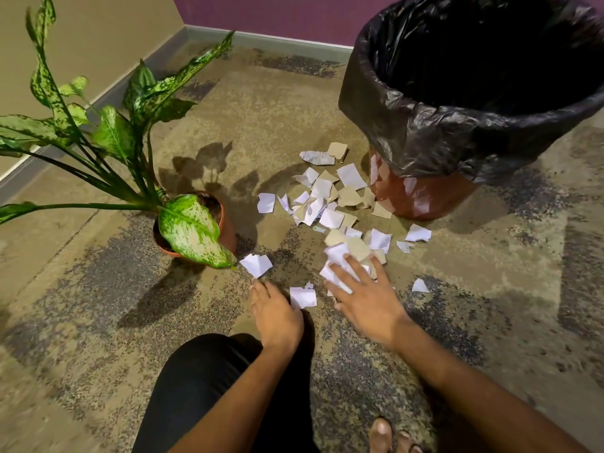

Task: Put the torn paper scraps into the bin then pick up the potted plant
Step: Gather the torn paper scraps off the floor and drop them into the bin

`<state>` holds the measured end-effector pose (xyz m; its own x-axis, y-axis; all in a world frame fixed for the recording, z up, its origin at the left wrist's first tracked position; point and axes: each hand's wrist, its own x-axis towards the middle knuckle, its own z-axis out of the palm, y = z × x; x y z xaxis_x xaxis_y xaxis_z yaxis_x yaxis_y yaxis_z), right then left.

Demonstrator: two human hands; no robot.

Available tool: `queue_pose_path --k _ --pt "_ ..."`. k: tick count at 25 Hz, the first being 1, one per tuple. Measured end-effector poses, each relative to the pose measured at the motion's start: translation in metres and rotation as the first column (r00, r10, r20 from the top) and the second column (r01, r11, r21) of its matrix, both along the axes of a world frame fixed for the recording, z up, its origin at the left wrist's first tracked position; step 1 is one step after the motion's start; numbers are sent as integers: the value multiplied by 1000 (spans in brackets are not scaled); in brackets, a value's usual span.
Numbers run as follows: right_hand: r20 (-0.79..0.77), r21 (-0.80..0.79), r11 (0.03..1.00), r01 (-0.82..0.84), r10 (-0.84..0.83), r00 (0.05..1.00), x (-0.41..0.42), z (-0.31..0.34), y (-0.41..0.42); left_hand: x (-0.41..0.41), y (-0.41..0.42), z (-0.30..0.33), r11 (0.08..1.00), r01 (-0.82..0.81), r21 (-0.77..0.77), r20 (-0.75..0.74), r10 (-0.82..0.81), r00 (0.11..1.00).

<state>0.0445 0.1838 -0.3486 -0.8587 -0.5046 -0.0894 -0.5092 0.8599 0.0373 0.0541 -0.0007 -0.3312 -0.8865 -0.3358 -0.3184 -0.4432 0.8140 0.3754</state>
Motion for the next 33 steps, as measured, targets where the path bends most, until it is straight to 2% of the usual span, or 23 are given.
queue_pose_path --k 3,5,9,10,12,14,15,17,19,22,29,33 --pt "22 31 992 120 -120 993 -7 -2 20 4 7 3 986 145 85 -71 -139 988" --pt "36 57 985 161 -163 986 -11 -2 34 4 12 10 972 187 140 -99 -174 980" --pt "35 35 975 218 -219 975 -8 5 60 -9 -3 26 958 261 120 -251 -225 941" --pt "19 0 973 232 -232 973 -7 8 64 -13 -14 26 961 259 99 -234 -230 945" --pt "34 -99 955 280 -278 960 -2 15 68 -19 -34 28 975 213 61 -35 -211 977" --pt "72 -196 932 305 -296 952 5 21 68 -20 -44 25 981 191 26 140 -192 971" --pt "95 -214 931 296 -281 955 9 24 66 -19 -43 24 980 197 25 172 -199 965" --pt "180 -195 954 227 -193 965 15 29 59 -19 -40 22 973 227 42 145 -231 962" --pt "282 -68 991 112 -88 955 14 32 49 -23 -38 19 966 252 52 87 -255 963" --pt "332 62 998 -5 -15 943 -4 33 35 -31 -39 20 953 294 71 37 -297 954" --pt "372 -44 992 -116 124 920 -37 39 -12 -40 -40 31 941 252 226 -7 -257 966" --pt "307 -52 991 -122 132 943 -33 29 -45 -40 -33 24 931 256 261 -138 -226 964"
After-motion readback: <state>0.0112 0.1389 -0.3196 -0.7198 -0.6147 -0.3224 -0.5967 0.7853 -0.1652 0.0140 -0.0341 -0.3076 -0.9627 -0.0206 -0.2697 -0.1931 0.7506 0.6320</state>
